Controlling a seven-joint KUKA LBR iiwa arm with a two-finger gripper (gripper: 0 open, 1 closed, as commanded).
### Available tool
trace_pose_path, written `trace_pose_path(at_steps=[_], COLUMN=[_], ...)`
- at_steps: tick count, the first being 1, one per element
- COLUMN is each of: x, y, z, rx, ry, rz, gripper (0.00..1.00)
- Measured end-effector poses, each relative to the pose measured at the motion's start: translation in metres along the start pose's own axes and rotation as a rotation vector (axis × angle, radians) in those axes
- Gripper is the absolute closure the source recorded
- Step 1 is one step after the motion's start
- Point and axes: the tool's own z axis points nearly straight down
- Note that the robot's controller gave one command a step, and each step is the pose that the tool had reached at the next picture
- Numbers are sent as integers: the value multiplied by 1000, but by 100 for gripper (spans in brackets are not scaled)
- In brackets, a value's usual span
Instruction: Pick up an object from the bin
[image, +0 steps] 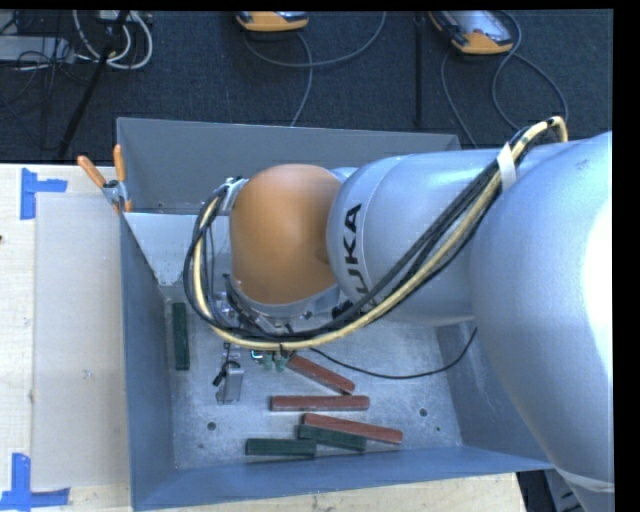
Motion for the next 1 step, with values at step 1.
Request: trace_pose_path(at_steps=[1], x=[-58], y=[-34], z=[79], rx=[0], ry=[-7], rz=[-198], gripper=[0])
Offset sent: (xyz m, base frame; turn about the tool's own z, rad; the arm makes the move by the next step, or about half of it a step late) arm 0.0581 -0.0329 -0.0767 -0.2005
